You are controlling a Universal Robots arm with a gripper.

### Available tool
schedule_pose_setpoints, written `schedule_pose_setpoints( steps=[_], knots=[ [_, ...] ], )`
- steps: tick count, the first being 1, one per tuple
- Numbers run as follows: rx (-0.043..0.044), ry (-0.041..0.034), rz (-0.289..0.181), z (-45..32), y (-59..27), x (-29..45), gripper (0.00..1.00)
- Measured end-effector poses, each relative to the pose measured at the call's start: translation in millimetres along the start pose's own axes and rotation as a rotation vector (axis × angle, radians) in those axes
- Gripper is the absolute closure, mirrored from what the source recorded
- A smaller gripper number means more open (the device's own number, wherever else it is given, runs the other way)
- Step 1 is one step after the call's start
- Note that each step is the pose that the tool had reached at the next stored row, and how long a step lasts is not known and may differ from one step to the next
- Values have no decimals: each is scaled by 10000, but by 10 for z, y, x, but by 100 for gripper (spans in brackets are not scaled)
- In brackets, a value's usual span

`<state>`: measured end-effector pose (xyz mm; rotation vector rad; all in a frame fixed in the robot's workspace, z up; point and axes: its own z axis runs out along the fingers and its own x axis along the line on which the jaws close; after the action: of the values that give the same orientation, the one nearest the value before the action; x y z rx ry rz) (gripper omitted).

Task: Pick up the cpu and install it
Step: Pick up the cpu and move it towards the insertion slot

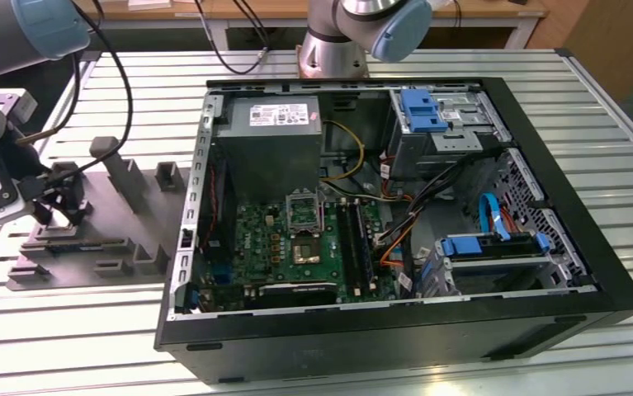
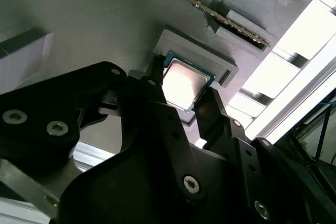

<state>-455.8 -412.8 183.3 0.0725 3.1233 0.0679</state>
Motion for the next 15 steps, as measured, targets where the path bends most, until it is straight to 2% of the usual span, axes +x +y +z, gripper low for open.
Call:
schedule_pose_setpoints(
  steps=[2,8,15],
  knots=[
    [0,0,0,-1,0,0,53],
    [1,1,0,-20,1,0,53],
    [1,1,0,-97,4,-1,53]
  ],
)
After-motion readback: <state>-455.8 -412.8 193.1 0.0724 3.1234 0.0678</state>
